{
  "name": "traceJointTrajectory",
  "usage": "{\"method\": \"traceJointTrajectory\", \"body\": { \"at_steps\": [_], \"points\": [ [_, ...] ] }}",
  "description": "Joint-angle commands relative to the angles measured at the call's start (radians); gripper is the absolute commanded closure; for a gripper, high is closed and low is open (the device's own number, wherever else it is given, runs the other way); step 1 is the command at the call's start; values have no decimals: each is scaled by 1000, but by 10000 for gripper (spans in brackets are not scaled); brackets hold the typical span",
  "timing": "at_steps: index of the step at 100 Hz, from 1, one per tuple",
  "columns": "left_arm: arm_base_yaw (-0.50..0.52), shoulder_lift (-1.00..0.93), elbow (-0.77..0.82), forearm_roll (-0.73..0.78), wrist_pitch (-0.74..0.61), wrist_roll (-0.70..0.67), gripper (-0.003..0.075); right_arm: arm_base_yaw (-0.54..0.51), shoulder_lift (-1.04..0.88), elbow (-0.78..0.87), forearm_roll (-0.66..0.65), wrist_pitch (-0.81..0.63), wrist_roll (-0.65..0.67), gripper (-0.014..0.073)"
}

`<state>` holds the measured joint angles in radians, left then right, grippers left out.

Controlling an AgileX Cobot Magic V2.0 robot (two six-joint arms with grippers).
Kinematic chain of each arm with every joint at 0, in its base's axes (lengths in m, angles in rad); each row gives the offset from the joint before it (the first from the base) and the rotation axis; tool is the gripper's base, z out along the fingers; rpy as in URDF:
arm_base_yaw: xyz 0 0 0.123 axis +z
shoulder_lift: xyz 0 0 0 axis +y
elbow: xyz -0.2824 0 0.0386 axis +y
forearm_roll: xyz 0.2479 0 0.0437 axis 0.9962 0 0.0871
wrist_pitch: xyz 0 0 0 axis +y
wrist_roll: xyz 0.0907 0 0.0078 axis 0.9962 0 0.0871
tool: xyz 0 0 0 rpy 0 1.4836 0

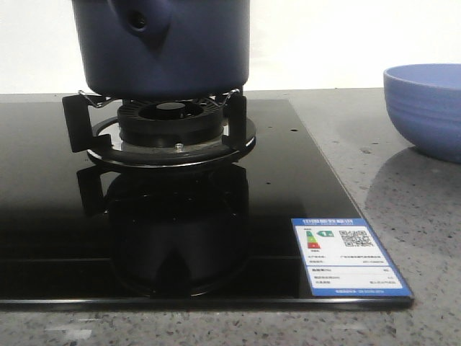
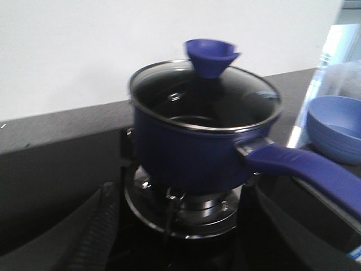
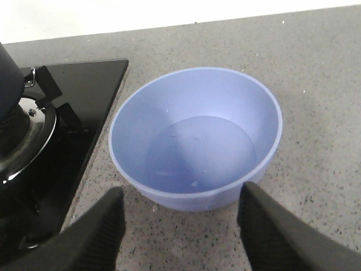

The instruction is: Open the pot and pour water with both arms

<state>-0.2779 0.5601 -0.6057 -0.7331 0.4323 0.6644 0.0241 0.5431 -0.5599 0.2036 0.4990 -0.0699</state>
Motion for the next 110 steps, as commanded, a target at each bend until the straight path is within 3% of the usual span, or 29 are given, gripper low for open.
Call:
{"method": "traceJointTrajectory", "body": {
  "at_steps": [1,30,47,61,78,110],
  "points": [
    [-48,47,-57,-39,-120,21,301,18,8,-42,-3,-93,-19,177],
    [-111,282,-194,-96,-199,115,300,53,8,-50,-3,-97,-31,177],
    [-112,416,-300,-251,-204,242,283,53,8,-50,-3,-97,-31,177],
    [-112,525,-380,-449,-139,424,225,53,8,-50,-3,-97,-31,177],
    [-112,636,-449,-605,-62,579,223,53,8,-50,-3,-97,-31,177],
    [-112,753,-511,-656,4,708,223,53,8,-50,-3,-82,-31,177]
  ]
}}
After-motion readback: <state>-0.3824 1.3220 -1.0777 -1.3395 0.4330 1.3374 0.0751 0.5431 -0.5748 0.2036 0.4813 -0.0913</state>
